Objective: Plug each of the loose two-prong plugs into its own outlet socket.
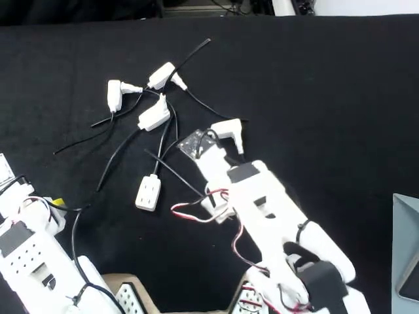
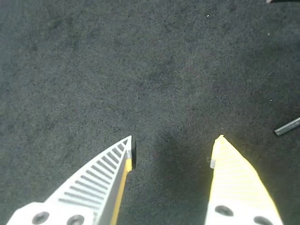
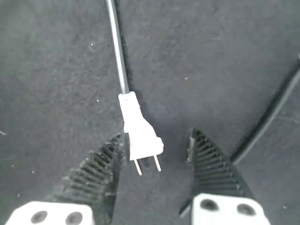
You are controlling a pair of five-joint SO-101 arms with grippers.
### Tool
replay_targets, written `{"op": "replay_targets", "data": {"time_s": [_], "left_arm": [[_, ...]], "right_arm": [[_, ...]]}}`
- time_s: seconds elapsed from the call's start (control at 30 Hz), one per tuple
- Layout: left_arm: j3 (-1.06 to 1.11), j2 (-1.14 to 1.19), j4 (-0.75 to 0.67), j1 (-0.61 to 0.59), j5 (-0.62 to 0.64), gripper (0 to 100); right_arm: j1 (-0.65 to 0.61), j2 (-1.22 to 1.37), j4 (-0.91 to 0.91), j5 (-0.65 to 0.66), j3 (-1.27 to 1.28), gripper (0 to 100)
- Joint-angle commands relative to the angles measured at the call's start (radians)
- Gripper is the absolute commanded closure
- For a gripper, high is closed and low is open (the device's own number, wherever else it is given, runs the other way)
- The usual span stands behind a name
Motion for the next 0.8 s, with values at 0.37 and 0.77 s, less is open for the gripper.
{"op": "replay_targets", "data": {"time_s": [0.37, 0.77], "left_arm": [[-0.001, -0.015, -0.018, 0.013, -0.008, 73], [-0.001, -0.015, -0.018, 0.013, -0.008, 73]], "right_arm": [[-0.020, 0.142, -0.046, -0.014, -0.036, 82.6], [-0.017, 0.133, 0.021, -0.017, -0.067, 88.7]]}}
